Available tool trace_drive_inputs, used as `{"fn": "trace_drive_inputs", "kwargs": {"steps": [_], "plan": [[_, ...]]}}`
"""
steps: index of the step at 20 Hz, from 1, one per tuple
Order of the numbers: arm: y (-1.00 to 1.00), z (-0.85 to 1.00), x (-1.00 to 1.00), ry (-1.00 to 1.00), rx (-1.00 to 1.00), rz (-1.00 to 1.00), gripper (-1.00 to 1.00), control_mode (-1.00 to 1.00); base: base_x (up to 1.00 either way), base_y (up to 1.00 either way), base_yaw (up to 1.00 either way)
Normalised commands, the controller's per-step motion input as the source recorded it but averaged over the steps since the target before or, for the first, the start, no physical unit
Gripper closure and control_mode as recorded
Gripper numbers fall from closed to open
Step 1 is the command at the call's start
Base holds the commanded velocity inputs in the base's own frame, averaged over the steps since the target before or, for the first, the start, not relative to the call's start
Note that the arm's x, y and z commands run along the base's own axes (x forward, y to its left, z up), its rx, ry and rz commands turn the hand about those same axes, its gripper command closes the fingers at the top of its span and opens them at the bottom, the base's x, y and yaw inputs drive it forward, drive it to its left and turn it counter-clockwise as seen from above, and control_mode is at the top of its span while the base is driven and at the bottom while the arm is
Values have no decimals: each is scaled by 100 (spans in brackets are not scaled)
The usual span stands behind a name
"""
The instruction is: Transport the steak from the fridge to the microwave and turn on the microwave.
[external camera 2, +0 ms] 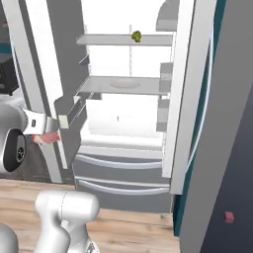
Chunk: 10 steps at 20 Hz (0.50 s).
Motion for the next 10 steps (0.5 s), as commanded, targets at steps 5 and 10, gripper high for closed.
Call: {"fn": "trace_drive_inputs", "kwargs": {"steps": [5,10], "plan": [[0,0,0,0,0,0,100,100,-5,70,-9],[0,0,0,0,0,0,100,100,-1,77,-1]]}}
